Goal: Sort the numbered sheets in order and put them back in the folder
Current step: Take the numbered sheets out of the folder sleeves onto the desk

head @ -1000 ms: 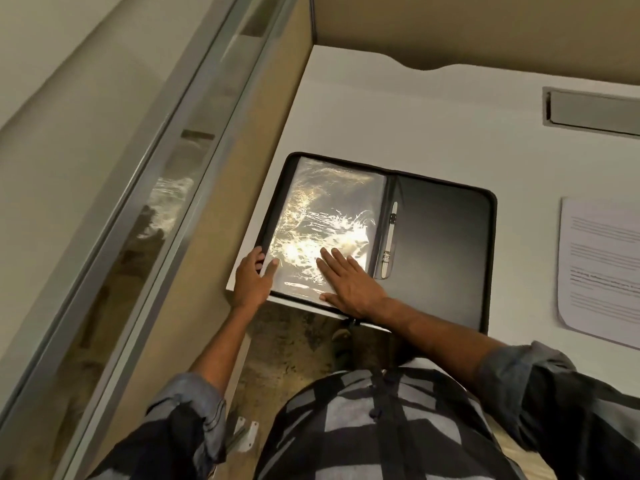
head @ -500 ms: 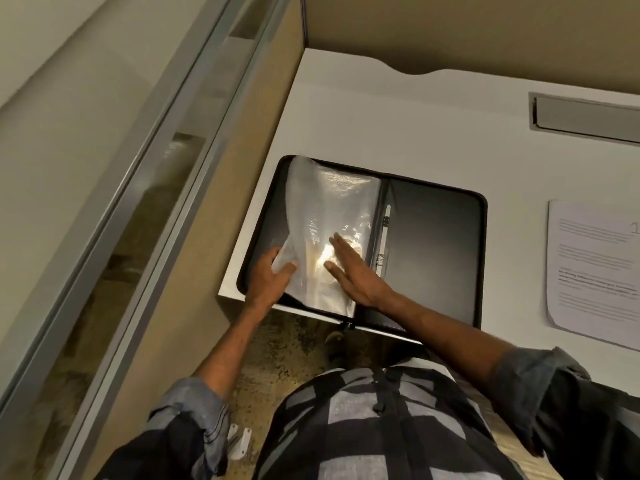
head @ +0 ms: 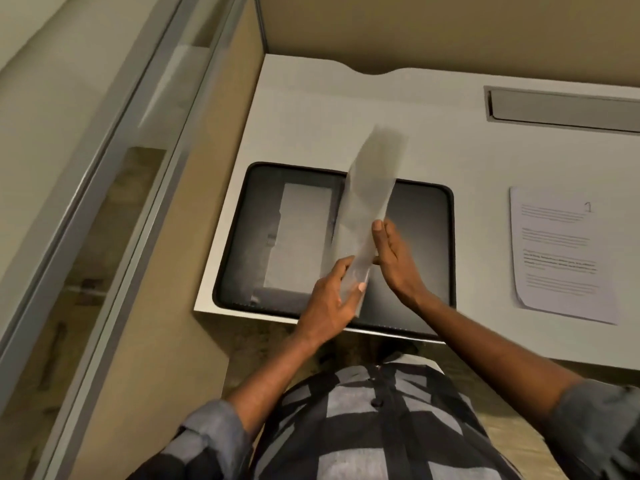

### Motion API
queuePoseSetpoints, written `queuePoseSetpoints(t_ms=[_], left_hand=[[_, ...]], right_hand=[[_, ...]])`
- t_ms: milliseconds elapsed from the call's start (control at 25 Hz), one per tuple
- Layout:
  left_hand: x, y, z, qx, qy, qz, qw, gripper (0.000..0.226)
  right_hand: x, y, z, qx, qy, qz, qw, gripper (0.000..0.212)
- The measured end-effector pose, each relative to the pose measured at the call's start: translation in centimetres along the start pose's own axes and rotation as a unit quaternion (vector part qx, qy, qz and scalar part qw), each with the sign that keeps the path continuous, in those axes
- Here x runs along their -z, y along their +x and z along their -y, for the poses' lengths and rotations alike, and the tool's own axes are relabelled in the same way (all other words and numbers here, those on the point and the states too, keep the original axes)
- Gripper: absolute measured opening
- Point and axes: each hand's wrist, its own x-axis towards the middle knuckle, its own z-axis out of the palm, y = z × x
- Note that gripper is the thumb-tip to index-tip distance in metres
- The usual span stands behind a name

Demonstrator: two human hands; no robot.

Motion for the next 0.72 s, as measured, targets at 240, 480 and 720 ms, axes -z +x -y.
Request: queuePoseSetpoints(t_ms=[240, 480, 720], left_hand=[[-1.9, 1.7, -1.5, -0.018, 0.011, 0.152, 0.988, 0.055], [-2.3, 4.6, 3.6, -0.013, 0.062, 0.037, 0.997, 0.049], [-2.2, 6.0, 7.0, -0.105, 0.299, 0.100, 0.943, 0.048]], right_hand=[[5.5, -0.5, -0.9, -0.015, 0.021, -0.081, 0.996, 0.038], [9.1, -2.1, -3.7, -0.104, -0.058, -0.124, 0.985, 0.056], [8.9, -2.6, -7.7, -0.064, -0.198, -0.130, 0.969, 0.066]])
